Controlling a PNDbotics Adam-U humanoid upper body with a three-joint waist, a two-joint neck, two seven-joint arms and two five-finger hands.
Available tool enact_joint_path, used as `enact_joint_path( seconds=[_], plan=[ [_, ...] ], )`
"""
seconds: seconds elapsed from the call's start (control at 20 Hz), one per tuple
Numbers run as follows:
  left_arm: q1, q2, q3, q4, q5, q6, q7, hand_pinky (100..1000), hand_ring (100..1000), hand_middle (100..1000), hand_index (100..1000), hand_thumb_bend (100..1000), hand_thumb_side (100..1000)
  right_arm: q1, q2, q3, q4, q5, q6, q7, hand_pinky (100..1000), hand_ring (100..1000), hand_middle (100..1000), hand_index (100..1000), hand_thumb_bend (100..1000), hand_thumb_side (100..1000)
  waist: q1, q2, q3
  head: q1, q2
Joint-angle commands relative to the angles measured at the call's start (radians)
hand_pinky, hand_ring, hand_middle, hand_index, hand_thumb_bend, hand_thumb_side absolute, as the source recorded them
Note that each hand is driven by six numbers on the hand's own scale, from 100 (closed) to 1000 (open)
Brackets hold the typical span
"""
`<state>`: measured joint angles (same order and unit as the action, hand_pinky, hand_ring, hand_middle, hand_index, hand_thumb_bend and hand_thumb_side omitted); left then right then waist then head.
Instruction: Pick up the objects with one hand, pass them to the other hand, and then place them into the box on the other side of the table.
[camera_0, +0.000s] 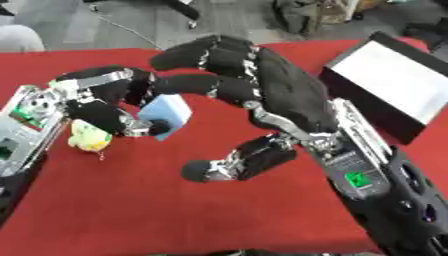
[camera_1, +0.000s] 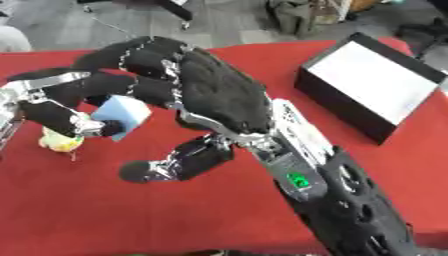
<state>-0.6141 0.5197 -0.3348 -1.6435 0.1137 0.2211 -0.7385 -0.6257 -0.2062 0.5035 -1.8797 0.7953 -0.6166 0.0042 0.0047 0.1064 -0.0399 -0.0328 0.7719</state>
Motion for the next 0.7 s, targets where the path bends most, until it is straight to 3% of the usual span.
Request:
enact_joint_path(
  seconds=[0.05, 0.7],
  plan=[
    [-0.022, 0.028, -0.005, -0.03, 0.022, -0.007, -0.046, 554, 508, 521, 743, 404, 248, -0.016, -0.002, -0.001, -0.002, -0.014, -0.005, 0.03, 782, 833, 836, 905, 457, 214, 0.003, -0.015, 0.001, -0.003, -0.002],
    [-0.037, 0.039, -0.027, -0.062, 0.061, 0.008, -0.093, 557, 509, 523, 745, 404, 254, -0.007, 0.001, 0.004, 0.066, -0.018, -0.043, 0.194, 790, 837, 835, 907, 451, 128, 0.007, -0.015, 0.004, -0.01, -0.002]
  ],
)
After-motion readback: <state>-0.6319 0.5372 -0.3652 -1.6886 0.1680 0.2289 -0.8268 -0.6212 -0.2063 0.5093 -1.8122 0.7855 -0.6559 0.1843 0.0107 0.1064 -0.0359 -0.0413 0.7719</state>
